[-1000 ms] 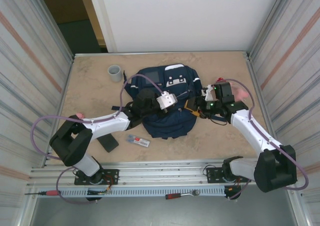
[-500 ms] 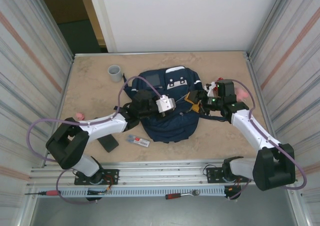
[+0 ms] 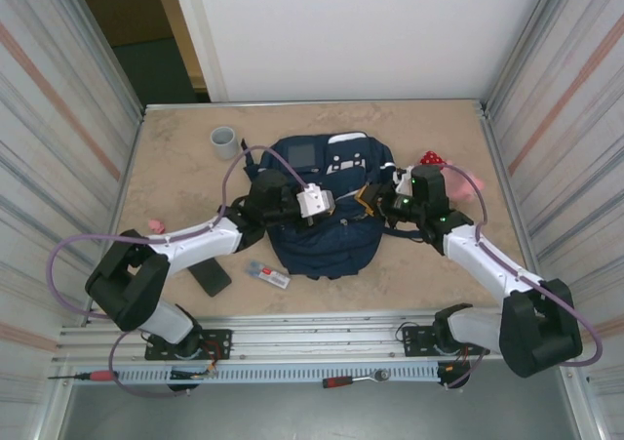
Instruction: Pack the student bag
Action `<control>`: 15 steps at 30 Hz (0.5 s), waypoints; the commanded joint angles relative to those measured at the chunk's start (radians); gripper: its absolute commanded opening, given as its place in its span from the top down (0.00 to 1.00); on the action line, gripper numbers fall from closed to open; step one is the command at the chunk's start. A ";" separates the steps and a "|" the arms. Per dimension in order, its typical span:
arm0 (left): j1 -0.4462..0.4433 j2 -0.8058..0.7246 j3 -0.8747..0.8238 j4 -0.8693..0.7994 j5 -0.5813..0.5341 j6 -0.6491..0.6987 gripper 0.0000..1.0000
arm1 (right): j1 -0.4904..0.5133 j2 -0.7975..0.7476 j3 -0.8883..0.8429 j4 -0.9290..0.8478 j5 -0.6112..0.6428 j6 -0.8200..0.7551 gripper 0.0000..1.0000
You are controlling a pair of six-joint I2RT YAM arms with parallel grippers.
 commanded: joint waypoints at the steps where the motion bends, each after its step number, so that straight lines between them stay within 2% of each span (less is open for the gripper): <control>1: 0.057 -0.039 0.036 0.089 -0.145 -0.020 0.93 | 0.053 -0.046 -0.020 0.062 0.148 0.037 1.00; 4: 0.059 -0.065 0.035 0.050 -0.172 -0.058 0.85 | 0.097 -0.032 -0.004 0.075 0.215 0.040 1.00; 7: 0.059 -0.108 0.049 -0.046 -0.182 -0.152 0.75 | 0.137 -0.016 0.004 0.106 0.279 0.039 1.00; 12: 0.056 -0.206 0.096 -0.302 -0.285 -0.433 0.51 | 0.193 0.007 0.023 0.108 0.376 0.031 1.00; 15: 0.057 -0.265 0.112 -0.440 -0.344 -0.616 0.41 | 0.210 0.024 0.031 0.122 0.410 0.031 1.00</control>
